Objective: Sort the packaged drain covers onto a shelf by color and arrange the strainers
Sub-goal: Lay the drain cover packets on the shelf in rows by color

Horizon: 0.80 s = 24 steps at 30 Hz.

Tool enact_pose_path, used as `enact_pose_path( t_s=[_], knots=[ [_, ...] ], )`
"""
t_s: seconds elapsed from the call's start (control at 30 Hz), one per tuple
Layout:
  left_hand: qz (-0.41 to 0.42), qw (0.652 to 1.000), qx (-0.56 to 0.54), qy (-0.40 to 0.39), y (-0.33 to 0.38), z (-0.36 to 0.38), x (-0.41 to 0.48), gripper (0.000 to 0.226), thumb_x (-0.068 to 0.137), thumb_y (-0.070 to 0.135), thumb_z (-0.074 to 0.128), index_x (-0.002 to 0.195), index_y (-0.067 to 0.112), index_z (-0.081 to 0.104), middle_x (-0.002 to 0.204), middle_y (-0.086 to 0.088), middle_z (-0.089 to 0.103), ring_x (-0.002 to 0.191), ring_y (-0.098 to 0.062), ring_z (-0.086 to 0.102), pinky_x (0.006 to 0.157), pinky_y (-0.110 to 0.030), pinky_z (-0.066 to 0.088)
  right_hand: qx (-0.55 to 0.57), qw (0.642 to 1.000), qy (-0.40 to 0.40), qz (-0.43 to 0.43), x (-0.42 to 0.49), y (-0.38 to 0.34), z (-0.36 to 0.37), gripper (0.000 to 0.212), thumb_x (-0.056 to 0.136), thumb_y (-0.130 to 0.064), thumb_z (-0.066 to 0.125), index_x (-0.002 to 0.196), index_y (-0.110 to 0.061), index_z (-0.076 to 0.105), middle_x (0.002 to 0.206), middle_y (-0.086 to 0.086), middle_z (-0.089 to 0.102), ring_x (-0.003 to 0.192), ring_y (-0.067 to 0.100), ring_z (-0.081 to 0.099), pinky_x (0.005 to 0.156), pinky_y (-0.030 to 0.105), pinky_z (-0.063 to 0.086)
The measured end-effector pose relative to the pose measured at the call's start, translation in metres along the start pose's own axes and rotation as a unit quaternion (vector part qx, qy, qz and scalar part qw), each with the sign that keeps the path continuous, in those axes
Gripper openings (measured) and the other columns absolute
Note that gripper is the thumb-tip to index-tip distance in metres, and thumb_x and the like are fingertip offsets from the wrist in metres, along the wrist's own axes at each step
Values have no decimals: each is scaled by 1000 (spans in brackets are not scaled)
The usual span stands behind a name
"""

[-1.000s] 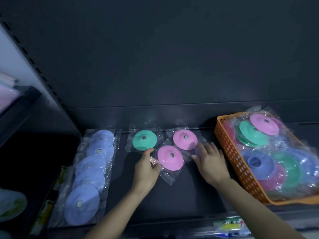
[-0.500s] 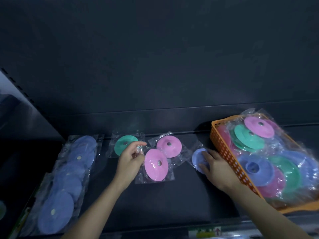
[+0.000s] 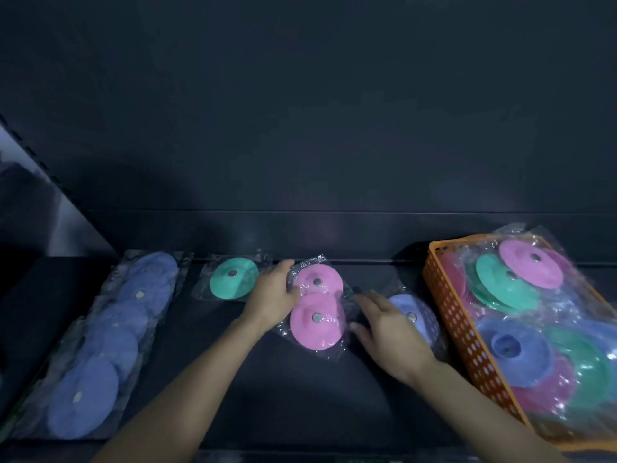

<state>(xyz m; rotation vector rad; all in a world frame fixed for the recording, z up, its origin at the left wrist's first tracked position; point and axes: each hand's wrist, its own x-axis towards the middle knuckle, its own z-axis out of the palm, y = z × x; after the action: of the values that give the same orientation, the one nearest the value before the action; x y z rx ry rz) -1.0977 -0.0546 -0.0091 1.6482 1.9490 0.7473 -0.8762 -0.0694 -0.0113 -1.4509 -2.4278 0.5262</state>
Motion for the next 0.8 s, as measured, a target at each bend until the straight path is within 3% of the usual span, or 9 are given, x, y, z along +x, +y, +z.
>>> enact_pose_path(
  t_s=[0.1, 0.17, 0.23, 0.3, 0.4, 0.47, 0.53, 0.67, 0.8],
  knots=[
    [-2, 998, 51, -30, -1, 3, 10, 50, 89, 20, 59, 134, 4, 45, 124, -17, 57, 115, -31, 53, 96, -31, 38, 8, 999, -46, -10, 6, -10, 15, 65, 90, -50, 50, 145, -23, 29, 152, 1, 26, 140, 17, 24, 108, 27, 32],
    [-15, 998, 52, -45, 0, 1, 14, 50, 92, 23, 56, 135, 3, 42, 126, -16, 56, 117, -30, 51, 96, -30, 37, -33, 996, -77, -14, 8, -11, 24, 69, 89, -52, 50, 147, -24, 25, 155, 3, 19, 143, 19, 16, 113, 27, 24],
    [-25, 997, 46, -57, 0, -1, 18, 50, 93, 25, 54, 135, 2, 42, 121, -16, 60, 114, -30, 55, 92, -30, 40, -74, 994, -83, -17, 10, -12, 27, 71, 87, -49, 53, 146, -19, 26, 154, 8, 22, 143, 24, 17, 116, 30, 17],
    [-49, 997, 21, -61, 2, -4, 23, 48, 92, 29, 57, 132, 3, 46, 106, -14, 67, 102, -29, 61, 85, -32, 45, -92, 994, -63, -18, 12, -11, 27, 71, 81, -40, 62, 142, -14, 35, 147, 14, 34, 138, 32, 29, 115, 35, 20],
    [-105, 987, -89, -78, -2, -7, 29, 31, 88, 29, 62, 104, 1, 63, 79, -13, 66, 74, -26, 62, 73, -34, 50, -99, 994, -36, -17, 18, -6, 25, 70, 71, -28, 67, 135, -10, 45, 139, 16, 45, 129, 38, 41, 110, 37, 27],
    [-138, 969, -164, -126, -5, -8, 28, 17, 86, 16, 63, 79, 1, 65, 67, -11, 56, 58, -19, 50, 60, -30, 44, -103, 994, -41, -6, 21, -8, 23, 72, 72, -23, 65, 139, -12, 40, 146, 15, 36, 135, 37, 33, 114, 35, 18],
    [-150, 964, -179, -127, -10, -7, 29, 15, 84, 2, 60, 71, 6, 64, 65, -9, 57, 55, -16, 50, 58, -29, 44, -101, 994, -40, -9, 25, -10, 24, 71, 75, -16, 62, 142, -14, 37, 151, 14, 30, 139, 35, 26, 115, 33, 10],
    [-191, 945, -251, -82, -7, -6, 26, 22, 84, -9, 51, 71, 7, 57, 72, -14, 62, 63, -23, 61, 71, -41, 55, -62, 997, -41, -9, 29, -15, 29, 60, 83, -13, 49, 141, -17, 36, 149, 10, 30, 140, 28, 24, 112, 38, 31],
    [-212, 927, -310, -26, -2, -4, 14, 33, 86, -14, 44, 59, 4, 49, 65, -15, 59, 63, -25, 61, 62, -30, 53, -61, 998, -18, -11, 31, -20, 35, 48, 89, -26, 51, 135, -14, 44, 143, 10, 40, 136, 28, 34, 107, 34, 37]
  ],
)
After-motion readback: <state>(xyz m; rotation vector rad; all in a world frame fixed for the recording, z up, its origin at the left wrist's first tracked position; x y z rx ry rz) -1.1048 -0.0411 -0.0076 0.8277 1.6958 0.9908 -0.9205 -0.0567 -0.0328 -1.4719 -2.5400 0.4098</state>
